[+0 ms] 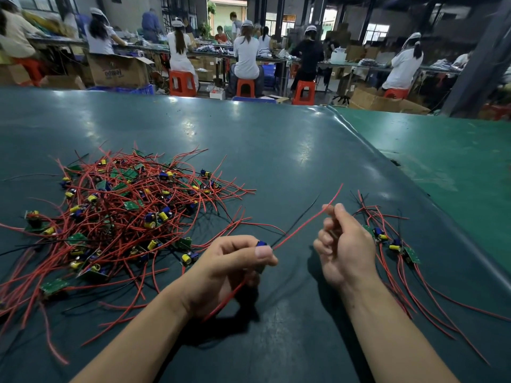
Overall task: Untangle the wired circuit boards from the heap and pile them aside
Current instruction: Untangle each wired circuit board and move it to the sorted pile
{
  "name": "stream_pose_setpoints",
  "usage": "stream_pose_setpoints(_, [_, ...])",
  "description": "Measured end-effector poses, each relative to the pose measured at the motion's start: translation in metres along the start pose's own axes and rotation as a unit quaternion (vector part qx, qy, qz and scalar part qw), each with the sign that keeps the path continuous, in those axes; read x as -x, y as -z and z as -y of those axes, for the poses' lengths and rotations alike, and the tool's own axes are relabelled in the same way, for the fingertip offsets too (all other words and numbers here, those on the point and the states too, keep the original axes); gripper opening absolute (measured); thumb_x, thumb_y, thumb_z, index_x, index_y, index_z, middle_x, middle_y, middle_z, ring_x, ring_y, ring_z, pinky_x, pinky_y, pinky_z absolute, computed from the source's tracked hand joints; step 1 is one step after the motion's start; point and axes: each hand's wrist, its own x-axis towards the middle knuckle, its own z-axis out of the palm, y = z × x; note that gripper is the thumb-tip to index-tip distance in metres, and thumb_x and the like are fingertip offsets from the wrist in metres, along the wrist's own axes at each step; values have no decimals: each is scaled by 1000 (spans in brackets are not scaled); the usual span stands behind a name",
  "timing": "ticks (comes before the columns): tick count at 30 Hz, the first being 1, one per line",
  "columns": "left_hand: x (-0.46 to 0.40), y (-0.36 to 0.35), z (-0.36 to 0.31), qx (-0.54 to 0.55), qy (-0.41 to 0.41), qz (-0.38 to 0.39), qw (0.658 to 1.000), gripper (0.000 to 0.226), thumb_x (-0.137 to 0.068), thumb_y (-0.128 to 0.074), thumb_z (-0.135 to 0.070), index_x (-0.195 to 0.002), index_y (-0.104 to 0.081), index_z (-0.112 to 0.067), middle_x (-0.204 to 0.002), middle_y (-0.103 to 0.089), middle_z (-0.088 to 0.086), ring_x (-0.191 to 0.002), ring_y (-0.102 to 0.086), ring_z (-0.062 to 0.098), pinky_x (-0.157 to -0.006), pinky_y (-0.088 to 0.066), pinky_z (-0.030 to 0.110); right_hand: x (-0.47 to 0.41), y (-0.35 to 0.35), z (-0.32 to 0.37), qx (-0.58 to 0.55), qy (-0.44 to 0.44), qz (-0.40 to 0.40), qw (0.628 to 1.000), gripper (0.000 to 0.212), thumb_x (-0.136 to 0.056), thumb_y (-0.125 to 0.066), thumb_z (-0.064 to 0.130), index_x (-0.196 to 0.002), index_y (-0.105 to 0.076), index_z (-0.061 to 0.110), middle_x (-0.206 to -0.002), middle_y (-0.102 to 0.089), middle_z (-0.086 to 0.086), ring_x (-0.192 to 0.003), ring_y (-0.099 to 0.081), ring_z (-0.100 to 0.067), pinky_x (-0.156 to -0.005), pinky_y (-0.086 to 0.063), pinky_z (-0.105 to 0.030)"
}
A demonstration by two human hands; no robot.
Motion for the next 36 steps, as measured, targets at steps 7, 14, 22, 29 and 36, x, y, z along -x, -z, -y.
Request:
stream_pose_setpoints(7, [-8, 7, -8, 166, -47, -92, 981, 26, -68, -81, -40, -79, -71, -18, -64, -47, -1, -49, -39, 10, -48, -38, 21, 21, -12, -21, 255, 7, 182, 950, 9, -90, -67, 14, -82, -71, 15, -58, -56, 0, -39, -39, -6, -36, -27, -14])
stream_pose_setpoints(14, [-9, 6, -2, 132, -50, -83, 987, 18, -75, -68, -14, -91, -68, -22, -85, -67, 5, -60, -54, 12, -57, -47, 23, 37, -19, -17, 187, -16, 288, 939, 28, -69, -76, 33, -96, -78, 25, -70, -64, 0, -48, -46, -6, -42, -33, -16])
stream_pose_setpoints(22, [-14, 2, 5, 69, -75, -94, 990, 14, -72, -68, -4, -83, -68, -13, -73, -58, 10, -53, -45, 12, -53, -39, 22, 33, -18, -13, 154, -28, 256, 954, 28, -62, -78, 36, -80, -77, 16, -65, -62, -2, -42, -44, -9, -37, -30, -16])
stream_pose_setpoints(29, [-13, 4, 13, -175, -206, -172, 947, 25, -74, -80, -10, -95, -66, -13, -83, -71, 0, -69, -64, 6, -64, -50, 17, 32, -20, -21, 208, -78, 196, 955, 21, -67, -76, 38, -65, -71, 18, -65, -65, -6, -40, -47, -10, -35, -33, -17])
stream_pose_setpoints(36, [-15, 6, 15, -192, -177, -203, 944, 29, -70, -83, -17, -94, -68, -23, -94, -72, 6, -77, -64, 19, -70, -51, 30, 31, -18, -22, 223, -51, 192, 954, 22, -88, -70, 23, -66, -68, 16, -62, -62, -5, -39, -43, -10, -36, -30, -17])
